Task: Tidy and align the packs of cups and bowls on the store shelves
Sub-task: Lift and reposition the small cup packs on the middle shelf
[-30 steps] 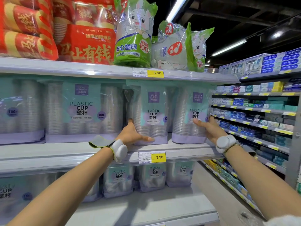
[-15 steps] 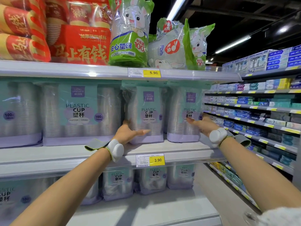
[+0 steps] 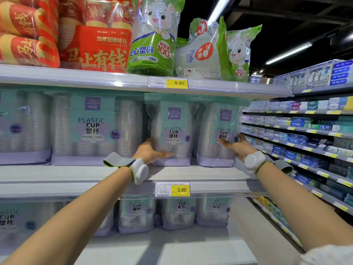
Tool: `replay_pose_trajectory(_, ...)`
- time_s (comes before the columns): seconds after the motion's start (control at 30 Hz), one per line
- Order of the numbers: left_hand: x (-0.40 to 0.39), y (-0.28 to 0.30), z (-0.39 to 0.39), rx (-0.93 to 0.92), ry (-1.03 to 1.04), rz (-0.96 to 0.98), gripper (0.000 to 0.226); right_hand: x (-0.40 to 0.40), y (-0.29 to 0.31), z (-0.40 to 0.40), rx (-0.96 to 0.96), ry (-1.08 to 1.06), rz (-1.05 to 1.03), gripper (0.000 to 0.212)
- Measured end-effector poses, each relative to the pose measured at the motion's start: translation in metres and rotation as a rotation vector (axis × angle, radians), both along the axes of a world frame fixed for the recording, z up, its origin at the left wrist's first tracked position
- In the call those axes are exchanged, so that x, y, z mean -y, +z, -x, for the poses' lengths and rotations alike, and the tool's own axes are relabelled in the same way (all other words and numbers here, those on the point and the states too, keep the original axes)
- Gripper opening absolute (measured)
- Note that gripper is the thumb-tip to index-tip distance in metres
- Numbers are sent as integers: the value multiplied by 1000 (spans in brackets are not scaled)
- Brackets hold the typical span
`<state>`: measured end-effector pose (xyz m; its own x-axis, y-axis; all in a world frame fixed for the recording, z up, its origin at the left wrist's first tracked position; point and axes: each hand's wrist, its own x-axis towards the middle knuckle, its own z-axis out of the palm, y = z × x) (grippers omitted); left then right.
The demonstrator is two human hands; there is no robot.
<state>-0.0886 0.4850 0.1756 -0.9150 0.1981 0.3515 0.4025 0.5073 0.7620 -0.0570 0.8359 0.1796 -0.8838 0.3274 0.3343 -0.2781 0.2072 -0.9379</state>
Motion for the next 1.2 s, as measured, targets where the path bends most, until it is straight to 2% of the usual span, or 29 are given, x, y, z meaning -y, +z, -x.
replay_pose_trajectory(0.17, -10, 0, 0, -6, 36, 35, 123, 8, 2, -3, -25, -23, 45, 141)
replay_pose_trajectory(0.2, -12, 0, -2, -7, 38, 48, 121, 15, 5, -8, -30, -19, 49, 132)
replay_pose_trajectory(0.27, -16, 0, -3, -18, 45, 87, 107, 29, 11, -18, -27, -18, 52, 98)
replay_pose_trajectory(0.3, -18, -1, -2, -26, 50, 97, 100, 32, 12, -20, -21, -18, 55, 94)
replay_pose_trajectory(0.4, -20, 0, -1, -34, 57, 123, 97, 19, 3, -1, -10, -37, 52, 140)
replay_pose_trajectory(0.47, -19, 0, -2, -24, 56, 128, 99, 14, 1, 7, -10, -46, 37, 148)
replay_pose_trajectory(0.5, -19, 0, -2, -17, 51, 128, 99, 20, 6, -2, 3, -42, 35, 138)
replay_pose_trajectory(0.6, -18, -1, -7, -2, 46, 124, 98, 49, 20, -32, 43, -83, -11, 87)
replay_pose_trajectory(0.63, -18, -1, -7, -1, 44, 113, 98, 50, 21, -35, 75, -94, -18, 83)
replay_pose_trajectory(0.73, -14, -1, -9, 24, 46, 100, 97, 50, 27, -42, 139, -103, -21, 86)
replay_pose_trajectory(0.83, -10, 3, -6, 42, 48, 131, 101, 52, 28, -50, 141, -110, -45, 75)
replay_pose_trajectory(0.9, -9, 7, -5, 62, 36, 180, 113, 56, 29, -54, 115, -98, -60, 64)
replay_pose_trajectory(0.97, -12, 6, 3, 64, 44, 228, 137, 60, 29, -53, 137, -118, -72, 73)
replay_pose_trajectory(1.0, -12, 4, 9, 60, 49, 250, 141, 64, 29, -55, 158, -117, -71, 80)
replay_pose_trajectory(1.1, -13, -2, 20, 33, 24, 254, 146, 69, 30, -59, 135, -125, -83, 82)
replay_pose_trajectory(1.2, -10, -9, 27, 29, 21, 262, 145, 70, 32, -62, 121, -124, -81, 68)
